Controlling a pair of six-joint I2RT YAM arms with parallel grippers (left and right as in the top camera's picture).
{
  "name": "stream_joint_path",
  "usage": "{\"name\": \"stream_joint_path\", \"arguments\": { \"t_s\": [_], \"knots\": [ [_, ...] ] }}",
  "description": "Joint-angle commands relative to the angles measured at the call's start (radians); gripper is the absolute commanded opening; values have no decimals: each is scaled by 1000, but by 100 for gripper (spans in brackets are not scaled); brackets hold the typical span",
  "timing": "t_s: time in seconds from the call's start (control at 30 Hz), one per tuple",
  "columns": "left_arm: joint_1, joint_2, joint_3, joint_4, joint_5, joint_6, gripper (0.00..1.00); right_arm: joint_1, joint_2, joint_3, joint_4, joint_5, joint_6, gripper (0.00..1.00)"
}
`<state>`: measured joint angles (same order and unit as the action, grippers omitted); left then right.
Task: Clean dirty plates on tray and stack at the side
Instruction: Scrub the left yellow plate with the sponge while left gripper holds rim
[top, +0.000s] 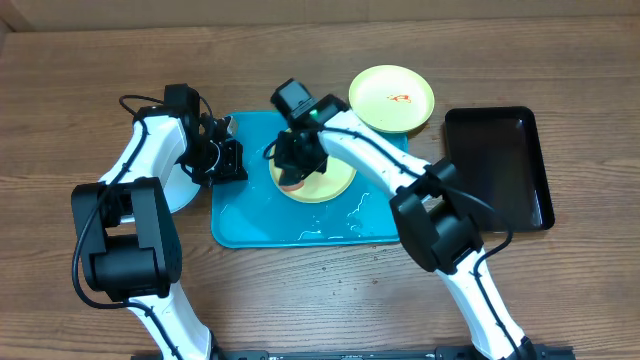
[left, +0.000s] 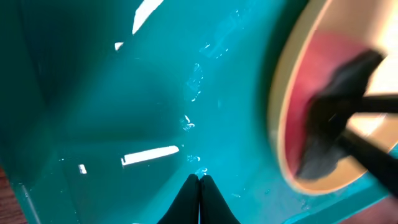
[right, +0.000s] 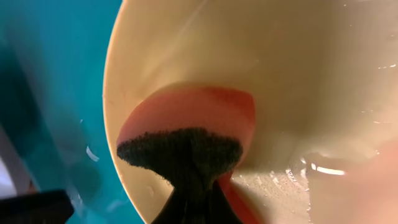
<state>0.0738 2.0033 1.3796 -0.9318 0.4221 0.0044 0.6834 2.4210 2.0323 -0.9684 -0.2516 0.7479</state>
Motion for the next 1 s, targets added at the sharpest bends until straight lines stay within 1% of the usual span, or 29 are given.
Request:
{"name": "stream_joint_path", "arguments": {
  "t_s": [0.0,0.17,0.27,0.37,0.47,0.53,0.63,0.77,0.87,0.97],
  "knots": [
    [-2,5,-3,15,-5,14,6,2,27,-11,2,-31,-3,4],
    [-3,5,-3,32,64,-9,20,4,27,-11,21,-85,-23,4],
    [-11,5,-14,36,102,-12,23,4,27,-11,25,-92,-22,4],
    [-24,5,-45,64,100,-39,24,4,27,-11,25,-99,-22,4],
    [-35,5,-98,133,92,-95,24,4,27,-11,25,-110,-22,4],
    [-35,5,-128,177,92,-132,20,4,27,-11,24,-109,-22,4],
    [-35,5,-158,232,92,-159,18,4,27,-11,23,-109,-22,4],
    [-32,5,-157,253,114,-169,15,4,27,-11,24,-109,-22,4],
    [-17,5,-138,236,159,-169,19,4,27,-11,23,-109,-23,4],
    [-8,3,-105,180,154,-151,25,4,27,-11,21,-109,-23,4]
  ]
}}
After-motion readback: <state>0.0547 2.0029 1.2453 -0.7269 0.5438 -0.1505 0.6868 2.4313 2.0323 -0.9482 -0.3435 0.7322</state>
